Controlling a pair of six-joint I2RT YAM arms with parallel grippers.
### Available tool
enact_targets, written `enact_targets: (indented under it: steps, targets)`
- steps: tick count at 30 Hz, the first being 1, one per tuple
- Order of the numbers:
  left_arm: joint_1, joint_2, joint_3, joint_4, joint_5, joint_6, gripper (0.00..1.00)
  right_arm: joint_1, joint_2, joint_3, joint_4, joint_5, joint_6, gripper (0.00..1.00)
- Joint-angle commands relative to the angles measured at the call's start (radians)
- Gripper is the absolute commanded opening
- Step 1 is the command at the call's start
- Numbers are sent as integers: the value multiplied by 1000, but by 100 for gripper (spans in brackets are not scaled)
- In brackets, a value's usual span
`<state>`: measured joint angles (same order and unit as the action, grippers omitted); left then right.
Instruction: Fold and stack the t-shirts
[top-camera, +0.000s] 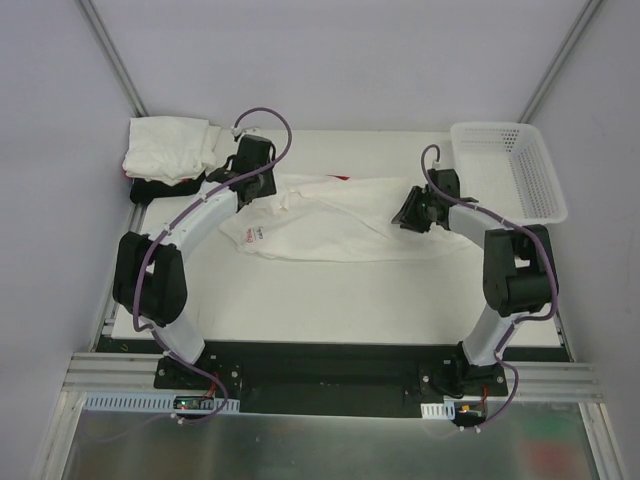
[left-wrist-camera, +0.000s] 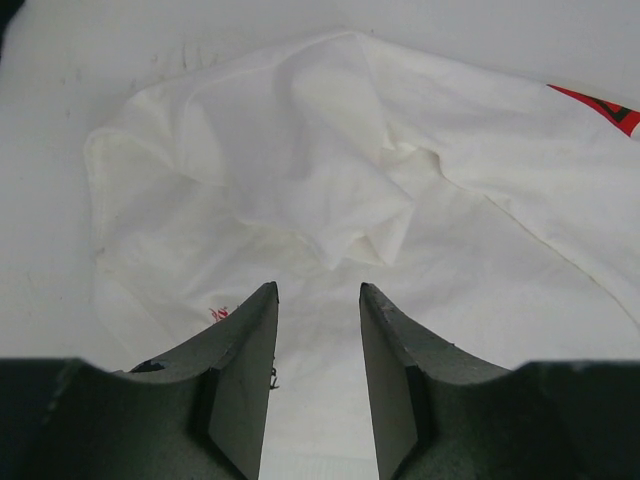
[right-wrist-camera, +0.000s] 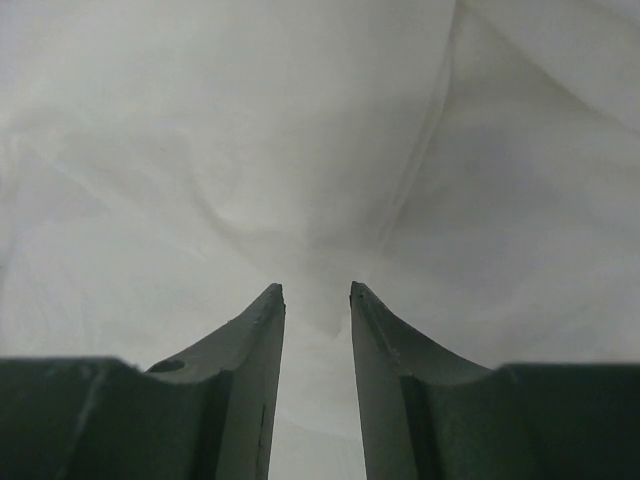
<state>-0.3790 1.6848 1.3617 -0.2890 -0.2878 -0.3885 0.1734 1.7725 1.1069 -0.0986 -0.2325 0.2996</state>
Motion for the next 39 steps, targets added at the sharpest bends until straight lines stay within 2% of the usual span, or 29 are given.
enact_targets:
  steps: [1, 6, 17, 20, 25, 37, 39]
  targets:
    - [-8, -57, -30, 4, 3, -30, 38, 17, -57, -90, 25, -19, 21, 37]
    - [-8, -16, 7, 4, 4, -18, 40, 31, -61, -124, 63, -18, 27, 39]
    - [-11, -10, 1, 4, -16, -16, 40, 67, -19, -73, 68, 5, 24, 40]
    - [-11, -11, -4, 4, -21, -15, 40, 71, -5, -67, 74, 2, 29, 37]
    - [-11, -19, -12, 4, -30, -10, 40, 72, 2, -55, 77, 21, 21, 22]
    - [-14, -30, -30, 4, -44, -7, 40, 72, 38, -76, 126, 18, 38, 20]
    - [-12, -24, -29, 4, -42, -9, 40, 72, 45, -76, 129, 24, 36, 16]
